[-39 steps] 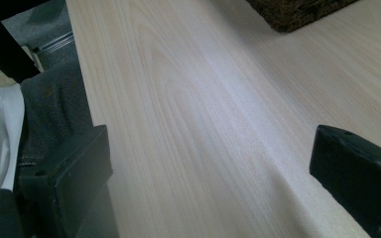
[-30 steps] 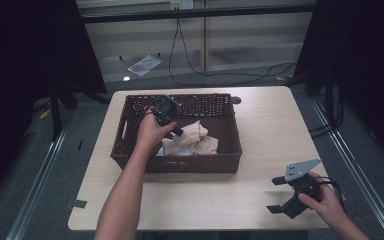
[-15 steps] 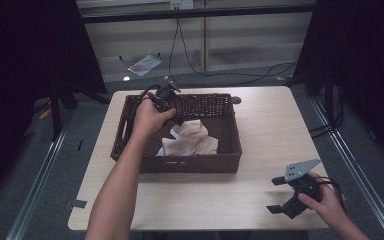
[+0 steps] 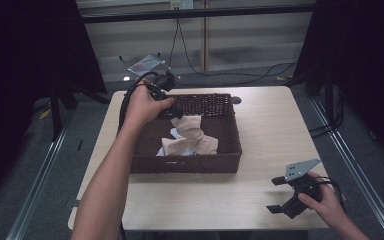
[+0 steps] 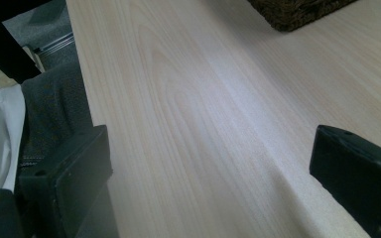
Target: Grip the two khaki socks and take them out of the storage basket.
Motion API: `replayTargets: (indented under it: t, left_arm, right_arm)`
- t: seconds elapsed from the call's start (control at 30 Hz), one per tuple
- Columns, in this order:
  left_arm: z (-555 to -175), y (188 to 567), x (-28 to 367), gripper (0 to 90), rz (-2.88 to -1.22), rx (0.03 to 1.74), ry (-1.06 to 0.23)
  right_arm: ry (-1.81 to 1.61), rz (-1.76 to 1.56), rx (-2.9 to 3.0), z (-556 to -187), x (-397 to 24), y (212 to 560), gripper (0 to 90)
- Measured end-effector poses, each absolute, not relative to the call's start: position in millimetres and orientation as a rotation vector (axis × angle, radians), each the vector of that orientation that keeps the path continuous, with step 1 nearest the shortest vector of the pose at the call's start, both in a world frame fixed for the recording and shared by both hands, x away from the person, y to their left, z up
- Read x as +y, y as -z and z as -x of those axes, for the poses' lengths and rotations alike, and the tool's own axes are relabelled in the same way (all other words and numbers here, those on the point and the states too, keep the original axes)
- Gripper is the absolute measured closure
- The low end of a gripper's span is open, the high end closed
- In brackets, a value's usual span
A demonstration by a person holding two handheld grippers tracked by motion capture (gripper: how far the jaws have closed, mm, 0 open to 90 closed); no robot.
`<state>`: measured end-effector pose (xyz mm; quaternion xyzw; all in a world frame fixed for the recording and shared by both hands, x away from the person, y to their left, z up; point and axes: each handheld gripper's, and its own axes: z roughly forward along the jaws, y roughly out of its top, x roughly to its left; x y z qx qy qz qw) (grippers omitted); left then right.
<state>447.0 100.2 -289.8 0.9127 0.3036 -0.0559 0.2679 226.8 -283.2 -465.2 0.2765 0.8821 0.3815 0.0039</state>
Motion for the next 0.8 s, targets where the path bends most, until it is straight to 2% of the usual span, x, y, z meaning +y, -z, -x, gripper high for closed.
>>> replayTargets:
  t: [0.8]
  left_arm:
    - [-418, 236, 90, 88.4, -2.484, 0.669, 0.203]
  right_arm:
    - [-1.194, -0.866, 2.761, -226, -284, 464, 2.7]
